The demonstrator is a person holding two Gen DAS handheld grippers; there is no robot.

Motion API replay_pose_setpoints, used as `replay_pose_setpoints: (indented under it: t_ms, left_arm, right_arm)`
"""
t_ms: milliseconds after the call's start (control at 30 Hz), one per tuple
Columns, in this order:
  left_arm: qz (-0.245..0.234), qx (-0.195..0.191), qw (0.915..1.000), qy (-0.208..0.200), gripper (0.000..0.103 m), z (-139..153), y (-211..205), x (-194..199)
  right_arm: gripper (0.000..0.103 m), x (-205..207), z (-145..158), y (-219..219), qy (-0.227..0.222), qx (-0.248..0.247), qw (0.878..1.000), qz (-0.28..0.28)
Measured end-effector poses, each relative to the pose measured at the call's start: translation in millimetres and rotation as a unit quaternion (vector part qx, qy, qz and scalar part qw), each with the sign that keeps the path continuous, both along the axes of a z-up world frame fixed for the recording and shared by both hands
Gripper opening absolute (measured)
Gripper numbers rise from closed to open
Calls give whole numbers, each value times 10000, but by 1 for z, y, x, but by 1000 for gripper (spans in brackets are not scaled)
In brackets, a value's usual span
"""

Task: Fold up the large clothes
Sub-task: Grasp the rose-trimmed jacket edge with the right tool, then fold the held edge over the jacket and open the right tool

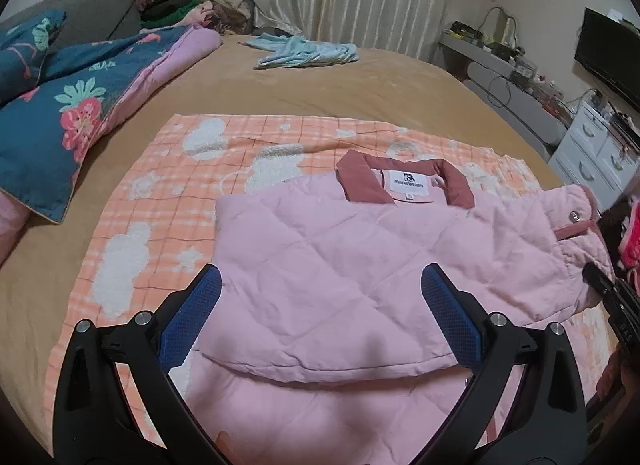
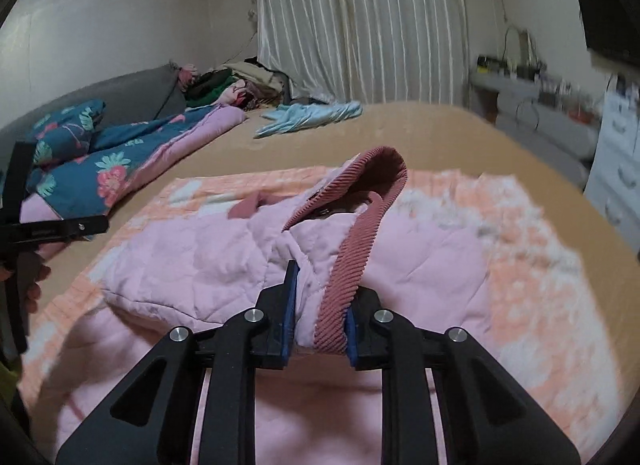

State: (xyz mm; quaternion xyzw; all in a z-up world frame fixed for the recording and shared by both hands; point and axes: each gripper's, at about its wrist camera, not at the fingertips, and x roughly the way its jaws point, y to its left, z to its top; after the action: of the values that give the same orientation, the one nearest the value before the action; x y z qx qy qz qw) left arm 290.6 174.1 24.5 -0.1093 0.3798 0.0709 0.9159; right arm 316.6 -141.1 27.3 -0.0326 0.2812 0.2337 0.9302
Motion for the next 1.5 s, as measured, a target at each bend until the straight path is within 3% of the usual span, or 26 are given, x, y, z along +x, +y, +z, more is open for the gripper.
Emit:
replay_pose_setpoints:
  t_ms: [100, 267, 633, 767, 967, 1200, 1367, 1500]
  left_arm:
    - [-4, -6, 10000, 23, 94, -4, -3, 9]
    - [-119, -107, 9998, 98, 94, -18, -17, 22]
    - [-370, -221, 9984, 358, 94, -40, -39, 35]
    - [-517, -287, 9970, 490, 94, -50, -49, 38]
    - [-726, -215, 9946, 708, 94, -64, -65, 40]
    - [-773, -73, 9915, 1043, 94, -97, -69, 45]
    - [-781, -25, 9910, 1088, 95, -109, -68, 47]
    - [-780, -30, 9913, 1060, 95, -111, -68, 47]
  right_arm:
    - [18, 9, -12, -5, -48, -252, 9996, -96]
    - [19, 24, -36, -11, 233, -429, 9986, -224]
    - [24, 38, -59, -11, 890, -400, 9940, -487]
    - [32, 41, -60, -15, 1020, -349, 9927, -540]
    - [63, 36, -48, -23, 760, -318, 9925, -898]
    - [63, 28, -44, -10, 678, -281, 9959, -523]
    - [64, 26, -57, 11, 896, -531, 9945, -113]
    - [65, 37, -79, 13, 1365, -679, 9880, -243]
